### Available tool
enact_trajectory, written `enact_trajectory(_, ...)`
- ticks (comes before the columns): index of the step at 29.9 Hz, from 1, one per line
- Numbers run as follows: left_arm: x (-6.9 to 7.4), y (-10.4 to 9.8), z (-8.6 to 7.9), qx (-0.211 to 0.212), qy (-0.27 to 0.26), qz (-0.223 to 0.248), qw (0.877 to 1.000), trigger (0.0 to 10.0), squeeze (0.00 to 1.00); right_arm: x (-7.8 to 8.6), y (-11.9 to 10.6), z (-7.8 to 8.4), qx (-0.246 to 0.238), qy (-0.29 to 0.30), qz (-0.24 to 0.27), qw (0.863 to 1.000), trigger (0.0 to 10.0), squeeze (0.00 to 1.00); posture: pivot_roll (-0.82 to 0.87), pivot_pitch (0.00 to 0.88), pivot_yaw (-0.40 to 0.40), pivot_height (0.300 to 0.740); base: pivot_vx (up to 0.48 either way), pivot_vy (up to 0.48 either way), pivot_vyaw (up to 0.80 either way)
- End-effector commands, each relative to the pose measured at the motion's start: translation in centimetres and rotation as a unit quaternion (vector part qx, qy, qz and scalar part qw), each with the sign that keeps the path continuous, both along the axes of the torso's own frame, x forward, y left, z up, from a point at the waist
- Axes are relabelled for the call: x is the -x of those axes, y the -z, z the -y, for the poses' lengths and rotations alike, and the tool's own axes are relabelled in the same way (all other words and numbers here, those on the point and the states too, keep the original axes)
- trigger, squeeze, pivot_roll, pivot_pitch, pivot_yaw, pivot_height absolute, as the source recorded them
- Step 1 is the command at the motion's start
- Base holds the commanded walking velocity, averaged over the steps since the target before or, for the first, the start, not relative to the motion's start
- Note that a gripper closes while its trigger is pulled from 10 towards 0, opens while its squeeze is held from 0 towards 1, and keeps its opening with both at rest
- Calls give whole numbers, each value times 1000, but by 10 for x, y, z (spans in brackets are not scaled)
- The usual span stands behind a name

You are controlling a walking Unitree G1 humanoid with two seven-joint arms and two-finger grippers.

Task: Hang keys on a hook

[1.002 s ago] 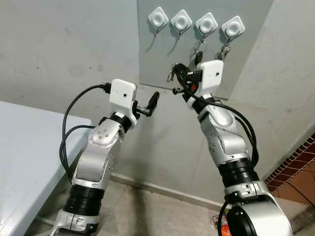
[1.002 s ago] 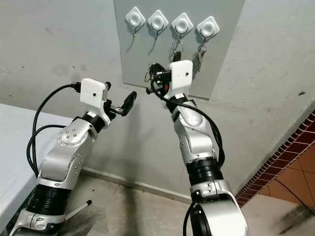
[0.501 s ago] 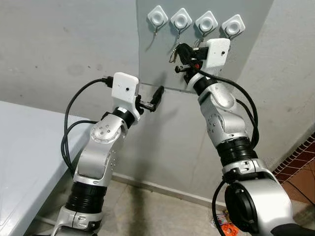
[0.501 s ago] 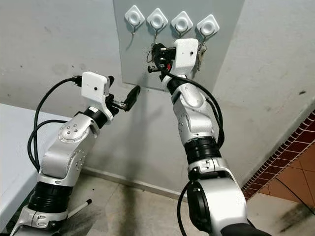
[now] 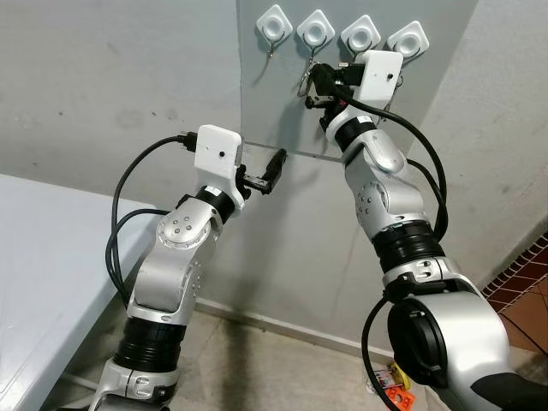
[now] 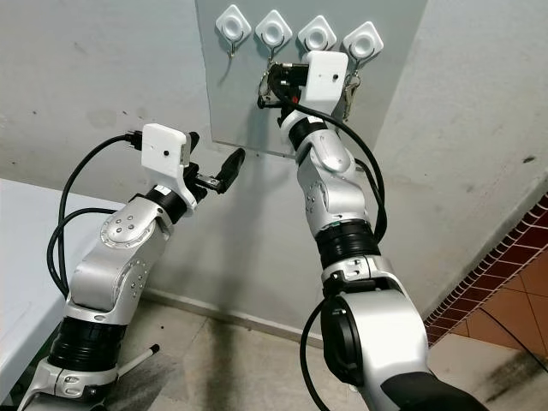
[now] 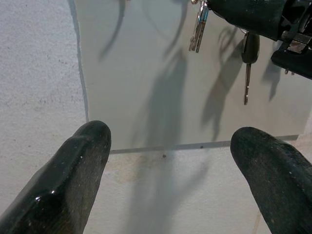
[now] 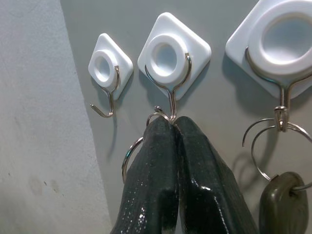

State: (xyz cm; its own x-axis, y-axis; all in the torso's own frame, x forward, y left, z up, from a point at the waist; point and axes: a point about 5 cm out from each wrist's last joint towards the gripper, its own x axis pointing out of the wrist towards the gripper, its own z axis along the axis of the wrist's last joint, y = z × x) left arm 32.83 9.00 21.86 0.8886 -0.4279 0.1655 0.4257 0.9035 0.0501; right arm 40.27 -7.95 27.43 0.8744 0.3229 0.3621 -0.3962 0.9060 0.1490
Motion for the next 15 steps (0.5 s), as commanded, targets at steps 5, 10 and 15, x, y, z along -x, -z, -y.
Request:
enact_trajectory(5,3,-6,3,-1,7,11,1000,10000,0,-1,-11,-4,-12,-11,11,1000,10000,0,7,29,-18,732,0,0,0)
enact_trajectory(10,3,-7,3,0,6,10,1000,10000,0,-3,-14,-5,-16,-7,8,1000,10000,0,8,31,-19,732,0,0,0)
enact_trajectory(15,3,-7,3,1,6,9,1000,10000,0,-3,-16,-5,-17,-6,9,1000,10000,0,8,35,-19,732,0,0,0)
